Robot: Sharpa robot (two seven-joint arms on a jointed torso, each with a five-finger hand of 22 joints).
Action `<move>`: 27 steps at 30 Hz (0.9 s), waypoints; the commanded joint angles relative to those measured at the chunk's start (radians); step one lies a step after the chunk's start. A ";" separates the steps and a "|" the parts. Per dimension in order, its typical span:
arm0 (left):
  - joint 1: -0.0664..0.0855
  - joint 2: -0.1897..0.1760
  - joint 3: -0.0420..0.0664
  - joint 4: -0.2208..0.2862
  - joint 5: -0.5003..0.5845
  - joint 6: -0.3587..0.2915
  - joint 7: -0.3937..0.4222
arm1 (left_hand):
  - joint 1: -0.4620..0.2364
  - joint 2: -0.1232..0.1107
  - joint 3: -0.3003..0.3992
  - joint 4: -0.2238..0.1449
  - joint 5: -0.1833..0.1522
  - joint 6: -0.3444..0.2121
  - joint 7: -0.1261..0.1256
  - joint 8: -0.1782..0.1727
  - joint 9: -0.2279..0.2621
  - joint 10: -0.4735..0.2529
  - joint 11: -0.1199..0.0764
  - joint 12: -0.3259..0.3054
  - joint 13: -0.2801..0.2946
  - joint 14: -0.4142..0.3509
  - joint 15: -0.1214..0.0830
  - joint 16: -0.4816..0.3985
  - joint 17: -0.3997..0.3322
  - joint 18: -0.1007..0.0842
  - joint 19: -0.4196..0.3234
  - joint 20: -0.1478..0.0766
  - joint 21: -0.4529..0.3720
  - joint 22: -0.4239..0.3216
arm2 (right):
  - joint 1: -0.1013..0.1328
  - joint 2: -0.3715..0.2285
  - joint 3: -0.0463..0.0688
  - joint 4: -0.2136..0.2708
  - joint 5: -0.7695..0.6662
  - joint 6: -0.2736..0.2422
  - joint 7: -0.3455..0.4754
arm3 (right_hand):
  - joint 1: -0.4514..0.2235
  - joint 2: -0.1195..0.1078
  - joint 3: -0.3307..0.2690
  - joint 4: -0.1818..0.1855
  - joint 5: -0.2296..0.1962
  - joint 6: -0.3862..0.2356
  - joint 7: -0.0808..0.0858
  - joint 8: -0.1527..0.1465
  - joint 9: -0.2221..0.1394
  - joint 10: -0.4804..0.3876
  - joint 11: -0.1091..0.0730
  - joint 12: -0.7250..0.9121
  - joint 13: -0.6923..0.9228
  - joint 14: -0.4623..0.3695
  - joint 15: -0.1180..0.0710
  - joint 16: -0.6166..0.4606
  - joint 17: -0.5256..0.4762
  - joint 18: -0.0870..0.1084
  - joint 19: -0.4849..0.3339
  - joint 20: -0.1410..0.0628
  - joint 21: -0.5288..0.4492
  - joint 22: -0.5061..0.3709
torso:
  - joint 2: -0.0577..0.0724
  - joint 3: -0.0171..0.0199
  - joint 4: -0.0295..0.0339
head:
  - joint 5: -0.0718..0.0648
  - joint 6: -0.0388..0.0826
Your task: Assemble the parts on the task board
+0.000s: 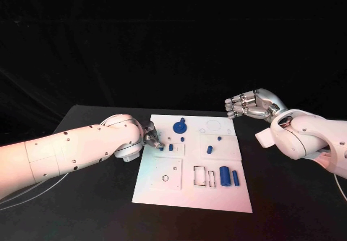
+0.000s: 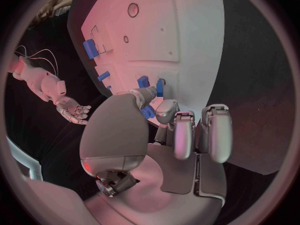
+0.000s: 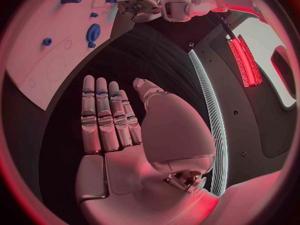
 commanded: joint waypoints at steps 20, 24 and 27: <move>-0.001 0.005 0.000 0.002 -0.045 0.081 -0.030 | -0.005 0.004 0.143 -0.138 0.007 0.006 -0.016 0.013 0.001 0.010 0.000 0.006 0.003 0.093 -0.008 0.005 0.237 -0.009 0.055 -0.010 0.005 0.175 | -0.001 0.001 0.000 0.002 -0.007 0.008 0.010 | -0.002 0.003 -0.002 -0.007 0.006 -0.007 0.000 -0.003 -0.001 -0.005 0.000 0.000 -0.002 -0.003 -0.001 -0.003 -0.003 0.006 0.005 0.001 -0.004 -0.004 | 0.000 0.0004 0.0009 | 0.000 -0.002; -0.001 0.006 0.000 0.003 -0.045 0.081 -0.029 | -0.012 0.002 0.146 -0.139 0.006 0.007 -0.017 0.018 0.003 0.013 -0.001 0.009 0.008 0.093 -0.008 0.005 0.237 -0.009 0.055 -0.010 0.005 0.176 | -0.001 0.001 0.000 0.002 -0.007 0.008 0.010 | -0.002 0.003 -0.002 -0.007 0.006 -0.007 0.000 -0.003 -0.001 -0.005 0.000 0.000 -0.002 -0.003 -0.001 -0.003 -0.003 0.006 0.005 0.001 -0.004 -0.004 | 0.000 0.0003 -0.0001 | 0.000 -0.003; -0.001 0.007 0.000 0.004 -0.043 0.082 -0.029 | -0.027 -0.002 0.147 -0.137 0.005 0.009 -0.019 0.027 0.006 0.017 -0.002 0.014 0.013 0.094 -0.008 0.005 0.237 -0.010 0.057 -0.010 0.007 0.179 | -0.001 0.001 0.000 0.003 -0.007 0.008 0.010 | -0.002 0.003 -0.002 -0.007 0.006 -0.007 0.000 -0.003 -0.001 -0.005 0.000 0.000 -0.002 -0.003 -0.001 -0.003 -0.003 0.006 0.005 0.001 -0.004 -0.004 | 0.000 0.0005 -0.0002 | 0.000 -0.004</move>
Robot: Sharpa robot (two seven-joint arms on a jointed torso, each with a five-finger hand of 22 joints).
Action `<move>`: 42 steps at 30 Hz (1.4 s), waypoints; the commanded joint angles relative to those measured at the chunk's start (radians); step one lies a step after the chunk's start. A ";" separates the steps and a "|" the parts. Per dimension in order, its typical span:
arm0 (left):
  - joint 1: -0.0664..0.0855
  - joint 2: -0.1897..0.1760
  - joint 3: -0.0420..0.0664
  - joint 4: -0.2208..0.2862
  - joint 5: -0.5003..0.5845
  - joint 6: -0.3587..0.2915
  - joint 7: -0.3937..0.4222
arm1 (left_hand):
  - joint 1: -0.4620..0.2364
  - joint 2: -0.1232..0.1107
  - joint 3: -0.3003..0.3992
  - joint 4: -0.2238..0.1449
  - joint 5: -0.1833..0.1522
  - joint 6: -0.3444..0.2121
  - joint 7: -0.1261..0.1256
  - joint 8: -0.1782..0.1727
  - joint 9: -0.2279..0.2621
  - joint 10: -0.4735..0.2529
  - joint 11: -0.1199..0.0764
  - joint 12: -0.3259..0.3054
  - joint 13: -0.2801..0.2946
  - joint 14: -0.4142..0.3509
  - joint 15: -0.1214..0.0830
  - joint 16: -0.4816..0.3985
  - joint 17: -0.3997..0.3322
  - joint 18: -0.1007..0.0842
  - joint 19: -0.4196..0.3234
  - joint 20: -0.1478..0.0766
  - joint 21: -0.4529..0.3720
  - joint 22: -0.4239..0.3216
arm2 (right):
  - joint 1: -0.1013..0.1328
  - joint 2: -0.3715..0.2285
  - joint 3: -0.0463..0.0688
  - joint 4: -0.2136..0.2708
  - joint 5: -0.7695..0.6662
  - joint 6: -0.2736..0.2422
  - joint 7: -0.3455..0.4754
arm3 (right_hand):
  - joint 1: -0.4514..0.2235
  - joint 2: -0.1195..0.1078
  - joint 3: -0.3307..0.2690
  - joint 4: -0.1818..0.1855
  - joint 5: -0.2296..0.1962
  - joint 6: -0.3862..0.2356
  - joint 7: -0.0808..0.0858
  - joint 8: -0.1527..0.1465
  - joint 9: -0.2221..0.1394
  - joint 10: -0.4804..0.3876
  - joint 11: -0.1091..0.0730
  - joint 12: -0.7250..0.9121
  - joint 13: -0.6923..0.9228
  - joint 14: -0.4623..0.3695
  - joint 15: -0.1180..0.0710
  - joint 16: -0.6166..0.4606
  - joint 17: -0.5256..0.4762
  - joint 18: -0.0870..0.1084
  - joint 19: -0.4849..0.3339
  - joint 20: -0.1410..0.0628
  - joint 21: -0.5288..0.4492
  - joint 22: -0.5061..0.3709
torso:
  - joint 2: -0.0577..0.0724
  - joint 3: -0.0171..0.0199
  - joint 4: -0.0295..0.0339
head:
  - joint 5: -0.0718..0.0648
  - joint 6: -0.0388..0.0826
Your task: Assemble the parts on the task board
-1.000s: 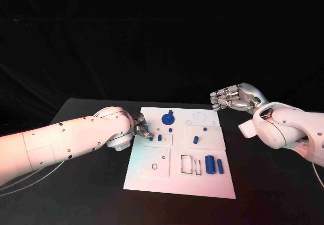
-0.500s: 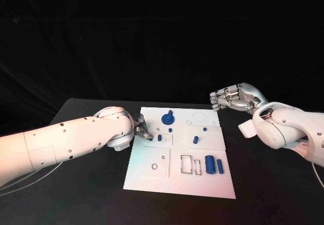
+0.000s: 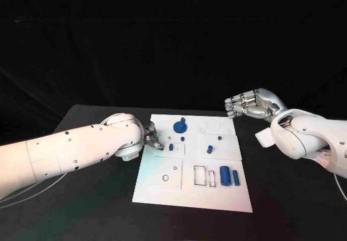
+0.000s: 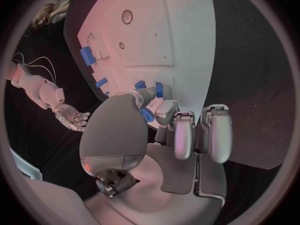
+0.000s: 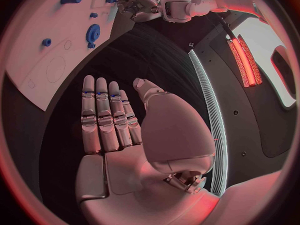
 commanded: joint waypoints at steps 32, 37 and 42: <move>-0.002 0.026 -0.001 -0.023 0.016 0.035 -0.030 | -0.133 -0.008 -0.062 -0.004 -0.003 0.029 -0.044 0.059 -0.002 0.022 -0.020 0.027 0.023 0.094 -0.024 0.007 0.239 -0.015 0.072 -0.019 0.018 0.200 | -0.001 -0.001 0.000 0.008 -0.007 0.004 0.007 | -0.004 0.004 -0.002 -0.006 0.008 -0.007 -0.001 -0.003 -0.001 -0.005 0.000 0.000 -0.002 -0.003 -0.001 -0.003 -0.002 0.006 0.005 0.001 -0.004 -0.003 | -0.001 -0.0003 0.0005 | -0.006 -0.002; -0.002 0.027 -0.001 -0.024 0.016 0.034 -0.033 | -0.131 -0.008 -0.107 0.013 -0.003 0.033 -0.045 0.061 -0.008 0.023 -0.021 0.031 0.027 0.094 -0.025 0.007 0.239 -0.016 0.074 -0.020 0.020 0.204 | -0.001 -0.002 0.000 0.008 -0.007 0.004 0.007 | -0.004 0.004 -0.001 -0.007 0.009 -0.007 -0.001 -0.003 -0.001 -0.005 0.000 0.000 -0.002 -0.003 -0.001 -0.003 -0.002 0.006 0.005 0.001 -0.005 -0.003 | 0.000 0.0001 0.0012 | -0.006 -0.002; -0.002 0.028 -0.001 -0.029 0.016 0.032 -0.036 | -0.129 -0.005 -0.141 0.028 -0.002 0.034 -0.045 0.061 -0.013 0.022 -0.021 0.030 0.026 0.094 -0.025 0.007 0.239 -0.016 0.075 -0.020 0.021 0.204 | -0.001 -0.002 0.000 0.008 -0.007 0.003 0.007 | -0.004 0.004 -0.001 -0.007 0.009 -0.007 -0.001 -0.003 -0.001 -0.005 0.000 0.000 -0.002 -0.003 -0.001 -0.003 -0.002 0.006 0.005 0.001 -0.005 -0.003 | -0.001 0.0001 0.0009 | -0.007 -0.001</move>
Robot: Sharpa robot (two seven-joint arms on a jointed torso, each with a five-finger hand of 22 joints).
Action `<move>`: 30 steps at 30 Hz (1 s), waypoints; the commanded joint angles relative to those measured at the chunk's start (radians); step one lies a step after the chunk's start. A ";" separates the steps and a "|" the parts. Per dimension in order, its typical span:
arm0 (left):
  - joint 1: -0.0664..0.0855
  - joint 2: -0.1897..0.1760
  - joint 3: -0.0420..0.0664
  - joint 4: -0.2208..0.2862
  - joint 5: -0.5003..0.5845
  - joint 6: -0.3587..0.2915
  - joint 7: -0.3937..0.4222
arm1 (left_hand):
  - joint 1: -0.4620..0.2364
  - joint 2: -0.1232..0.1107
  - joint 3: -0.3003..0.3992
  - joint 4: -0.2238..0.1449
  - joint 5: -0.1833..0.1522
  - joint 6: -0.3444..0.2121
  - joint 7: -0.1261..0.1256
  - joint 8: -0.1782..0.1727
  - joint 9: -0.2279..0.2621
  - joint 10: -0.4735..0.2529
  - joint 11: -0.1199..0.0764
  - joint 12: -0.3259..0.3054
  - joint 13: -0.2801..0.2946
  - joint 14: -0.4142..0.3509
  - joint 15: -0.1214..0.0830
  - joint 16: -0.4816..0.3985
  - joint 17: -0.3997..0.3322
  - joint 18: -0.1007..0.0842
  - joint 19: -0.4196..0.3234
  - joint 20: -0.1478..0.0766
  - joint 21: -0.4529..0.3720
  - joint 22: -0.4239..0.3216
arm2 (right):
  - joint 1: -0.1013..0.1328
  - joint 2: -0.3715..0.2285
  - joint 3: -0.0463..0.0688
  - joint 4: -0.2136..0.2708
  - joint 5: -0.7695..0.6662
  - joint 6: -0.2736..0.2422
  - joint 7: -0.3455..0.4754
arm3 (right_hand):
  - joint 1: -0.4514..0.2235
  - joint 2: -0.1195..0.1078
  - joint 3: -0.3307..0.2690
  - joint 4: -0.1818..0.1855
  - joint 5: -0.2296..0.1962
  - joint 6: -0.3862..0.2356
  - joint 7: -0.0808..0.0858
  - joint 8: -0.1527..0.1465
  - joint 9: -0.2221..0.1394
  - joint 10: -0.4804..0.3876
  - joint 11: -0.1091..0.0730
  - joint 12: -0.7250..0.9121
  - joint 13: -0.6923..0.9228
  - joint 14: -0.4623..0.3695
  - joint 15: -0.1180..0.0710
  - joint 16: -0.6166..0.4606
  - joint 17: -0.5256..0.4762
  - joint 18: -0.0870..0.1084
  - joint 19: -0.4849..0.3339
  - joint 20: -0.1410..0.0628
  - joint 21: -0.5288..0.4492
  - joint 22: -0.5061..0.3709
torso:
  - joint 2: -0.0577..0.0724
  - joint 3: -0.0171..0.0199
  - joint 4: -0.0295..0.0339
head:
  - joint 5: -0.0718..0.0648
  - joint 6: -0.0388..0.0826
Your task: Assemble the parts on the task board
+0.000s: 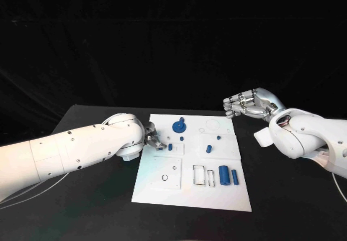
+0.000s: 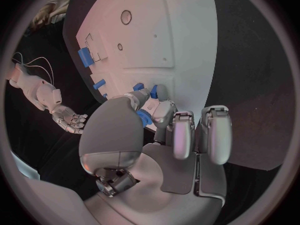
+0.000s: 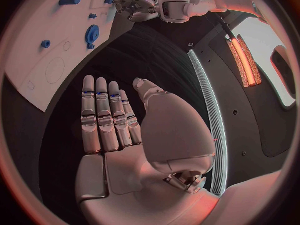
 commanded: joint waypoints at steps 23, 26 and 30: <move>0.000 -0.009 0.003 -0.006 0.025 -0.028 -0.012 | -0.118 0.041 -0.325 0.022 -0.008 0.008 0.006 0.000 -0.030 -0.005 0.006 0.010 0.002 0.097 -0.006 0.004 0.239 -0.016 0.072 -0.009 0.005 0.206 | -0.001 -0.001 0.000 0.000 -0.007 0.006 0.008 | -0.004 0.004 -0.002 -0.007 0.006 -0.008 0.000 -0.003 -0.002 -0.005 0.000 0.000 -0.002 -0.003 -0.001 -0.003 -0.002 0.006 0.005 0.001 -0.005 -0.001 | 0.000 -0.0002 -0.0001 | -0.004 0.003; 0.000 -0.011 0.004 -0.005 0.032 -0.047 -0.007 | -0.123 0.056 -0.360 0.023 -0.008 0.006 0.006 0.001 -0.032 -0.005 0.006 0.010 0.001 0.097 -0.006 0.004 0.239 -0.016 0.072 -0.009 0.005 0.206 | -0.001 0.000 0.000 0.000 -0.007 0.006 0.008 | -0.004 0.004 -0.002 -0.007 0.006 -0.008 0.000 -0.003 -0.002 -0.005 0.000 0.000 -0.002 -0.003 -0.001 -0.003 -0.002 0.006 0.005 0.001 -0.005 -0.001 | 0.001 -0.0002 -0.0008 | -0.004 0.003; -0.001 -0.020 0.007 -0.003 0.046 -0.082 0.008 | -0.121 0.070 -0.375 0.022 -0.007 0.005 0.006 0.002 -0.033 -0.009 0.006 0.006 -0.005 0.097 -0.006 0.003 0.239 -0.015 0.070 -0.010 0.002 0.203 | -0.001 -0.001 0.000 0.000 -0.007 0.005 0.008 | -0.004 0.004 -0.002 -0.007 0.006 -0.008 0.000 -0.003 -0.002 -0.005 0.000 0.000 -0.002 -0.003 -0.001 -0.003 -0.002 0.006 0.005 0.001 -0.005 -0.001 | 0.000 -0.0002 -0.0010 | -0.006 0.002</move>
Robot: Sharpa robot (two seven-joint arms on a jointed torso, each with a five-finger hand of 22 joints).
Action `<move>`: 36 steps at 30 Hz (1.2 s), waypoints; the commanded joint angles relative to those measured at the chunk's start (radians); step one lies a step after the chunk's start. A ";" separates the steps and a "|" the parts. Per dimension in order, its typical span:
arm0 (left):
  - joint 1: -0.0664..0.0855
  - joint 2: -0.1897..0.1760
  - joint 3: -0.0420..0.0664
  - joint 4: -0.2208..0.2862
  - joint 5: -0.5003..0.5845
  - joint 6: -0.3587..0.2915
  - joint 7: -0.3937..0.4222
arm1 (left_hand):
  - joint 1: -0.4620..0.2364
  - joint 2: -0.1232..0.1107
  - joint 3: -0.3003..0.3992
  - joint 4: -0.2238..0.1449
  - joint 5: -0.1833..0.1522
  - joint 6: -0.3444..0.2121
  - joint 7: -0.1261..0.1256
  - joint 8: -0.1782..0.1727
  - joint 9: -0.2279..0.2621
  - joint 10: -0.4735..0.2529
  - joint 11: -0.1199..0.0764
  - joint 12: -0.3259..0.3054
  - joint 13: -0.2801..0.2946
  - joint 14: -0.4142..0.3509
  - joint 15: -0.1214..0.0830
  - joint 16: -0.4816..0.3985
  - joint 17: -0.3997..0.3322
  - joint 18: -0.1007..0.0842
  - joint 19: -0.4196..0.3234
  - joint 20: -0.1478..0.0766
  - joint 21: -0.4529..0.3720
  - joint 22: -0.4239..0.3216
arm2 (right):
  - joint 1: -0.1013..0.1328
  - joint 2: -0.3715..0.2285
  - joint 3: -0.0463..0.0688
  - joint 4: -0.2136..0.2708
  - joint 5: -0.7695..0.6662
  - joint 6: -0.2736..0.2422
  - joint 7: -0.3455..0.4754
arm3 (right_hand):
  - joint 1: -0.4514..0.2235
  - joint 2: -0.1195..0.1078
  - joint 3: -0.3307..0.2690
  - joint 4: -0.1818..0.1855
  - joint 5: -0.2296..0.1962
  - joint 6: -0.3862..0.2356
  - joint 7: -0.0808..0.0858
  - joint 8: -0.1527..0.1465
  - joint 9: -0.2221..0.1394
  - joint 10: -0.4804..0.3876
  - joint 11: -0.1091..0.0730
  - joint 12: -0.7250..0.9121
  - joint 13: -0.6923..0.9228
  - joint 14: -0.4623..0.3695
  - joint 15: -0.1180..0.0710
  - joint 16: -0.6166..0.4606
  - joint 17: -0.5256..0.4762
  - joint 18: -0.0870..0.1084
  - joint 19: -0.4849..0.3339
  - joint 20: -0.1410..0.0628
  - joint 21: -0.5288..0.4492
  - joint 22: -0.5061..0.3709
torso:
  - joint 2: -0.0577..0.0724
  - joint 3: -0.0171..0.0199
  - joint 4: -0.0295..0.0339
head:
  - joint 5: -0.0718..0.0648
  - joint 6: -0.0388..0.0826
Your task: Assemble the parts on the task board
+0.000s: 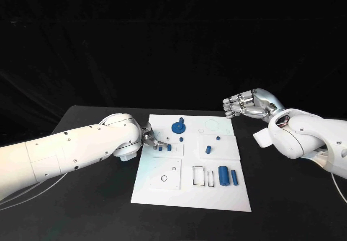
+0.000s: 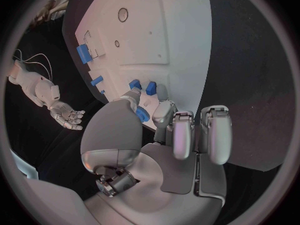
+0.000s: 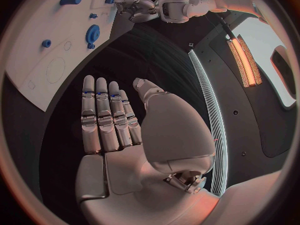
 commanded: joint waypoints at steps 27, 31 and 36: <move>-0.001 0.028 0.003 0.007 -0.096 -0.345 0.635 | 0.535 -0.034 0.169 -0.100 0.005 -0.146 0.128 -0.239 -0.237 -0.477 0.131 -0.609 -0.638 -0.254 0.105 -0.701 -0.292 0.153 -0.403 0.088 -0.751 -0.594 | -0.004 0.001 0.000 -0.002 -0.008 0.006 0.011 | -0.005 0.004 -0.002 -0.008 0.010 -0.009 0.000 -0.003 -0.002 -0.007 0.001 0.000 -0.002 -0.004 -0.001 -0.004 -0.003 0.006 0.006 0.002 -0.006 -0.005 | 0.000 0.0012 -0.0014 | -0.016 0.007; -0.006 0.061 -0.004 -0.025 -0.207 -0.325 0.636 | 0.529 -0.055 0.174 -0.097 0.004 -0.135 0.128 -0.263 -0.266 -0.475 0.135 -0.651 -0.682 -0.241 0.107 -0.694 -0.312 0.153 -0.388 0.089 -0.754 -0.598 | -0.004 0.000 0.000 -0.001 -0.010 0.006 0.011 | -0.005 0.004 -0.002 -0.008 0.010 -0.009 0.000 -0.003 -0.002 -0.007 0.001 0.000 -0.002 -0.004 -0.001 -0.004 -0.003 0.006 0.006 0.002 -0.006 -0.005 | 0.000 0.0009 -0.0004 | -0.020 0.008; -0.012 0.099 -0.008 -0.058 -0.319 -0.267 0.608 | 0.528 -0.067 0.179 -0.105 0.003 -0.111 0.123 -0.292 -0.305 -0.459 0.134 -0.694 -0.738 -0.153 0.105 -0.554 -0.250 0.126 -0.277 0.086 -0.615 -0.460 | -0.005 0.000 0.000 -0.001 -0.012 0.006 0.011 | -0.005 0.004 -0.002 -0.008 0.010 -0.009 0.000 -0.003 -0.002 -0.007 0.001 0.000 -0.002 -0.004 -0.001 -0.004 -0.003 0.006 0.006 0.002 -0.006 -0.005 | 0.002 0.0013 -0.0001 | -0.025 0.007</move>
